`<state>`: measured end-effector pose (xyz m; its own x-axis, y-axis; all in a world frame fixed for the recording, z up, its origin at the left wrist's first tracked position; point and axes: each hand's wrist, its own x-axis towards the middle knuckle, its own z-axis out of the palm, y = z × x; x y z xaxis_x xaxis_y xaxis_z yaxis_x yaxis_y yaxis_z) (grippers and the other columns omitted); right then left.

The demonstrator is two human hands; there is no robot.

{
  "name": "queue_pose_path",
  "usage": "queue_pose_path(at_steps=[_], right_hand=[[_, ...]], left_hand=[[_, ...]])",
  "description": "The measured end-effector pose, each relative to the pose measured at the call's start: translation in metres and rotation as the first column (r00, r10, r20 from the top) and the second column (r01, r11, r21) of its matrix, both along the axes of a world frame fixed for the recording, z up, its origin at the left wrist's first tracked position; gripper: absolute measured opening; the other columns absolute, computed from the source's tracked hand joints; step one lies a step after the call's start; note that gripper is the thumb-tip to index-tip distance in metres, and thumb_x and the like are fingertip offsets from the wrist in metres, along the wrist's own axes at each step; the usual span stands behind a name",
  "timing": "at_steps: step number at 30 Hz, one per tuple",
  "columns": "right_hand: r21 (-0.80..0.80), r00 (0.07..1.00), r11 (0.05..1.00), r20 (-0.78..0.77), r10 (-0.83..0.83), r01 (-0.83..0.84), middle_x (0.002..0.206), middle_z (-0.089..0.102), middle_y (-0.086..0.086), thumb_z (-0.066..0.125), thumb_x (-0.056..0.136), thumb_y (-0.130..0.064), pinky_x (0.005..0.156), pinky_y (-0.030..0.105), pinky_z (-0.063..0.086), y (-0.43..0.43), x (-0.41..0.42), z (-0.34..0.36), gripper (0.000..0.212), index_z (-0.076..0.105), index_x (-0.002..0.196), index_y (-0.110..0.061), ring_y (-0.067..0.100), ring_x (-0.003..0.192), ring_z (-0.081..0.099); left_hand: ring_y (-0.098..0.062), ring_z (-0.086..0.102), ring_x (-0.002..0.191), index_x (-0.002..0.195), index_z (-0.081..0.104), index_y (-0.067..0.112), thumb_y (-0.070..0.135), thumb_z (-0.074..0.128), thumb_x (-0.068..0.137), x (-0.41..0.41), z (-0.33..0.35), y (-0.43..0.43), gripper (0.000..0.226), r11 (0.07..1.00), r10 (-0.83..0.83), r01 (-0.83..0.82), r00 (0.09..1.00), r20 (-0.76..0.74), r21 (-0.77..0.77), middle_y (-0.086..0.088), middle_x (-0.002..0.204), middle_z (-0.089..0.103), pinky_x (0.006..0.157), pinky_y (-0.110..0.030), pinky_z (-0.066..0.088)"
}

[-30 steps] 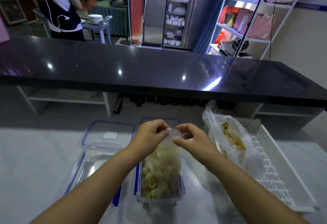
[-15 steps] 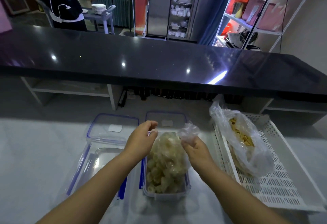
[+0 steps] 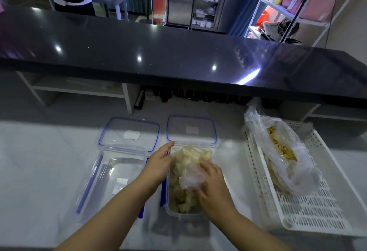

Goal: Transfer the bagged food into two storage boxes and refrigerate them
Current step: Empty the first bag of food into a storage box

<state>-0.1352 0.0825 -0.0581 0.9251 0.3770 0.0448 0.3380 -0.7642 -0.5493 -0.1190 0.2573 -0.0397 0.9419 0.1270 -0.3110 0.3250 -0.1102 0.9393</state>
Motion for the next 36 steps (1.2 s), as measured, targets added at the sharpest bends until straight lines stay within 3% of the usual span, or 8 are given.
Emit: queue_pose_path(at_steps=[4,9,14,20,23,28,32,36], right_hand=[[0.012,0.994,1.0,0.109,-0.011,0.01,0.141,0.035,0.002,0.06,0.08,-0.029,0.108,0.025,0.027,0.002,-0.002,-0.003,0.056,0.045,0.134,-0.029,0.018,0.128,0.025],[-0.027,0.999,1.0,0.034,0.001,0.0,0.156,-0.006,-0.011,0.06,0.085,-0.044,0.115,0.026,0.004,0.013,0.015,-0.006,0.081,-0.004,0.134,-0.058,0.009,0.143,-0.007],[-0.117,0.996,0.991,0.044,0.077,-0.071,0.158,-0.003,-0.011,0.057,0.088,-0.038,0.109,0.021,0.001,0.017,0.019,-0.004,0.073,0.011,0.144,-0.048,0.01,0.144,-0.002],[-0.132,0.97,0.962,-0.066,0.234,-0.241,0.157,-0.001,-0.012,0.059,0.083,-0.028,0.114,0.03,0.017,0.011,0.003,-0.006,0.092,-0.011,0.134,-0.056,0.011,0.144,0.001],[-0.256,0.981,0.951,0.031,0.19,-0.176,0.157,0.009,-0.009,0.054,0.088,-0.036,0.114,0.029,0.011,0.012,0.011,-0.008,0.075,0.008,0.147,-0.04,0.012,0.143,0.008],[-0.259,0.977,0.96,0.153,0.149,-0.106,0.149,0.035,-0.006,0.047,0.088,-0.047,0.115,0.032,0.001,0.021,0.032,-0.003,0.057,0.039,0.141,-0.027,0.018,0.141,0.014],[-0.195,0.984,0.971,0.083,0.158,-0.139,0.15,0.03,-0.006,0.049,0.091,-0.046,0.111,0.023,-0.01,0.024,0.038,-0.002,0.058,0.034,0.143,-0.027,0.015,0.142,0.011],[-0.152,0.984,0.972,-0.027,0.175,-0.177,0.154,0.017,-0.011,0.053,0.088,-0.047,0.114,0.027,0.002,0.02,0.022,-0.009,0.065,0.028,0.145,-0.029,0.014,0.142,0.009]], left_hand=[[-0.01,0.034,0.13,0.137,0.043,0.032,0.011,0.037,0.097,0.0,-0.001,0.002,0.045,0.997,0.034,-0.036,0.999,-0.022,-0.075,0.003,0.145,0.039,0.095,-0.023,0.028],[-0.001,0.036,0.117,0.136,0.044,0.032,0.016,0.038,0.097,-0.002,-0.004,0.006,0.042,0.989,0.042,-0.046,0.999,-0.027,-0.143,0.008,0.142,0.042,0.094,-0.022,0.028],[-0.003,0.038,0.119,0.135,0.046,0.03,0.015,0.036,0.098,0.001,-0.01,0.012,0.041,0.985,0.038,-0.044,0.998,-0.04,-0.168,0.009,0.14,0.045,0.096,-0.023,0.03],[-0.003,0.038,0.122,0.135,0.046,0.029,0.013,0.036,0.097,0.004,-0.014,0.015,0.042,0.986,0.023,-0.03,0.999,-0.043,-0.165,0.009,0.141,0.045,0.1,-0.024,0.029],[-0.004,0.038,0.121,0.135,0.046,0.029,0.014,0.036,0.098,0.004,-0.014,0.015,0.041,0.987,0.023,-0.03,0.999,-0.045,-0.16,0.009,0.139,0.046,0.099,-0.024,0.03],[-0.005,0.04,0.12,0.134,0.047,0.028,0.014,0.035,0.098,0.004,-0.013,0.015,0.041,0.986,0.026,-0.033,0.999,-0.044,-0.163,0.011,0.133,0.049,0.099,-0.024,0.03],[-0.006,0.04,0.119,0.133,0.048,0.031,0.018,0.035,0.098,0.003,-0.012,0.014,0.039,0.991,0.023,-0.028,0.999,-0.042,-0.129,0.015,0.127,0.049,0.098,-0.025,0.03],[-0.004,0.04,0.118,0.132,0.048,0.033,0.019,0.035,0.098,0.002,-0.011,0.015,0.039,0.992,0.015,-0.02,0.999,-0.043,-0.123,0.018,0.125,0.048,0.097,-0.025,0.03]])
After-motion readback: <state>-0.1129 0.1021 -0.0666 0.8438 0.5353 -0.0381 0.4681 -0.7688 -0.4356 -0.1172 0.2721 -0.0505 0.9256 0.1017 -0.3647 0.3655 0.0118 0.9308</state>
